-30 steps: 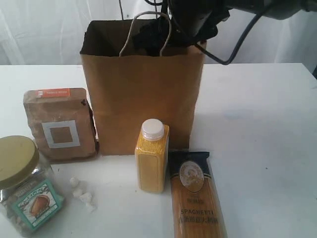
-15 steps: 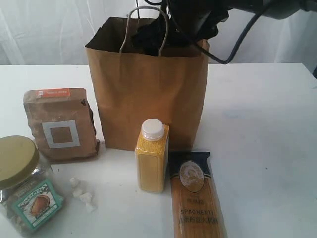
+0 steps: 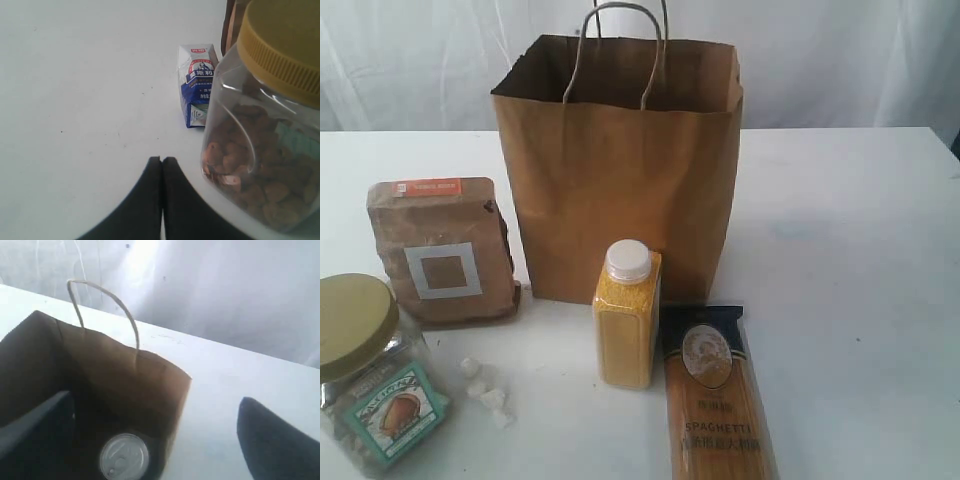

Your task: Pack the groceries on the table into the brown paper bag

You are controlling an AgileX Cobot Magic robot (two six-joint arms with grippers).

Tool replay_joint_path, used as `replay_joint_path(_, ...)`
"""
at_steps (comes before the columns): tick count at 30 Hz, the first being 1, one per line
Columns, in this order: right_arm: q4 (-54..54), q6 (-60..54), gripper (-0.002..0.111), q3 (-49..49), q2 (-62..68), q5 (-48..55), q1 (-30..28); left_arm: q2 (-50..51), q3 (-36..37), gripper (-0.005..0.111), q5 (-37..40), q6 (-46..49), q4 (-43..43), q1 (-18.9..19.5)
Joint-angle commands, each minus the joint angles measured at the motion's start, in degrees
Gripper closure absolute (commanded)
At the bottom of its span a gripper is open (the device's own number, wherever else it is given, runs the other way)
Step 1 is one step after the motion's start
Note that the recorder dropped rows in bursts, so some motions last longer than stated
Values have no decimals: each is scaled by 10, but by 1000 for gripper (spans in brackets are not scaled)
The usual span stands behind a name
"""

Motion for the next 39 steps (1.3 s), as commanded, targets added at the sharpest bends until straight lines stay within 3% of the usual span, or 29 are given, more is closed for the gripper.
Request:
replay_joint_path(1, -89, -69, 27, -1, -29, 91, -3, -2, 2, 107, 1, 0, -3, -1)
replay_joint_path(4, -229, -71, 29, 4, -27, 132, -10, -2, 2, 107, 1, 0, -3, -1)
replay_joint_path(8, -269, -86, 46, 40, -36, 132, -69, -2, 2, 107, 1, 0, -3, -1)
replay_joint_path(11, -250, -93, 74, 71, -37, 132, -142, -2, 2, 107, 1, 0, -3, -1)
replay_joint_path(14, -141, -100, 108, 118, -42, 132, -223, -2, 2, 107, 1, 0, -3, -1)
replay_joint_path(18, 192, -260, 108, 213, -63, 132, -329, -2, 2, 107, 1, 0, -3, -1)
replay_joint_path(22, 410, -355, 108, 318, -107, 113, -363, -2, 2, 107, 1, 0, -3, -1)
replay_joint_path(26, 446, -357, 108, 406, -207, -11, -363, -2, 2, 107, 1, 0, -3, -1)
replay_joint_path(31, 398, -302, 108, 516, -394, -206, -363, -2, 2, 107, 1, 0, -3, -1)
replay_joint_path(39, 370, -297, 108, 628, -607, -218, -341, -2, 2, 107, 1, 0, -3, -1)
